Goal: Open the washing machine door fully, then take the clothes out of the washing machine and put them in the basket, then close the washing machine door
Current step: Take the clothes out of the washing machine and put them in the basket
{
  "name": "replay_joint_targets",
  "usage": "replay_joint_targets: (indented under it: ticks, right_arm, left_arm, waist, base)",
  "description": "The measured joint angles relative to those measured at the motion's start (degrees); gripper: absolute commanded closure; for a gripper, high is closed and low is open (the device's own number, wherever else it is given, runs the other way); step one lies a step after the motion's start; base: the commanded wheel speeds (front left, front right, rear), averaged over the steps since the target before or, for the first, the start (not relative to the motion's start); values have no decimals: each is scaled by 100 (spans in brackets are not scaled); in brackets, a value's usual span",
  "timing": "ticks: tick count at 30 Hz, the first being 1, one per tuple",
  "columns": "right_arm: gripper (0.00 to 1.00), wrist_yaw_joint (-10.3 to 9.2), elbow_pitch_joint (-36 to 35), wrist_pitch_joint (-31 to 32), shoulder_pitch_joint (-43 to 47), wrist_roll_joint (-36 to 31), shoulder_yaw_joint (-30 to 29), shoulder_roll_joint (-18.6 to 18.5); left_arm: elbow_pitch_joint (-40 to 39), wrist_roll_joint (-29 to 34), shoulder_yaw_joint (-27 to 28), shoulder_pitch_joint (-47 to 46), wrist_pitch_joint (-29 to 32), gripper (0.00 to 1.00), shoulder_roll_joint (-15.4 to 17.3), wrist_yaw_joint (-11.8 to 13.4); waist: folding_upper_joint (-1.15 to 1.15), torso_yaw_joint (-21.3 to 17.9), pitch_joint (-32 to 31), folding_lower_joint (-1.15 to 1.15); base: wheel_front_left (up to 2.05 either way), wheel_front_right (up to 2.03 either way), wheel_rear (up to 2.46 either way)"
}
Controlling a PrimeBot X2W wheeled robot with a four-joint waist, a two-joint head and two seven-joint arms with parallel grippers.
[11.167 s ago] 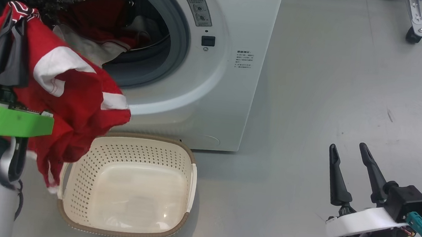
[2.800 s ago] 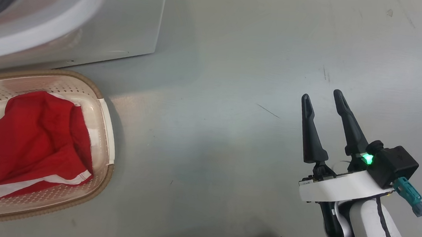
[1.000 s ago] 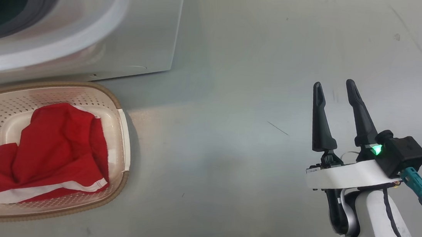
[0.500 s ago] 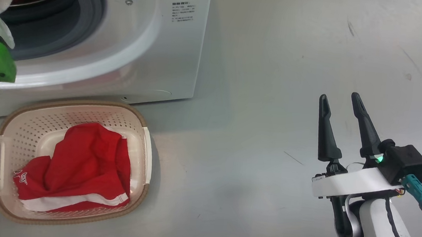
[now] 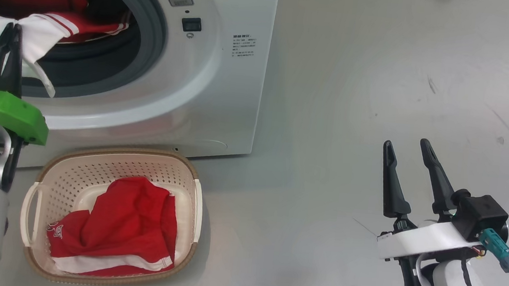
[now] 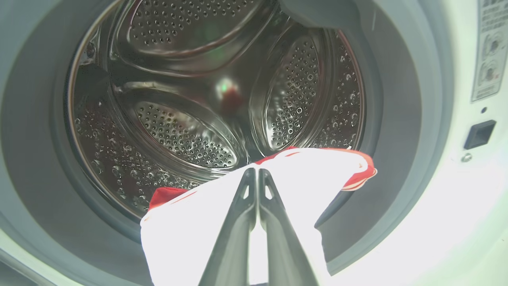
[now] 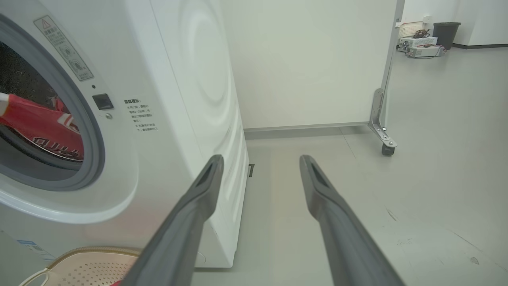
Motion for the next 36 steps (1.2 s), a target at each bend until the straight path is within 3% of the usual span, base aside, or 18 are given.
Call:
replay_joint_targets:
  ticks: [6, 22, 36]
  right_arm:
    - [0, 8, 33, 0, 146, 0, -18, 1]
    - [0, 68, 0, 0, 297, -2, -105, 2]
    - [0, 107, -52, 0, 380, -20, -154, 4]
  left_arm:
    - [-500, 48, 10, 371, 2, 100, -24, -16]
    - [-3100, 225, 304, 1093, 0, 100, -156, -16]
    - [-4417, 380, 399, 1483, -4, 100, -274, -16]
  waist:
    - [0, 86, -293, 0]
    - [0, 217, -581, 0]
    - [0, 301, -621, 0]
  base:
    - [0, 0, 0]
    - [0, 0, 0]
    - [0, 0, 0]
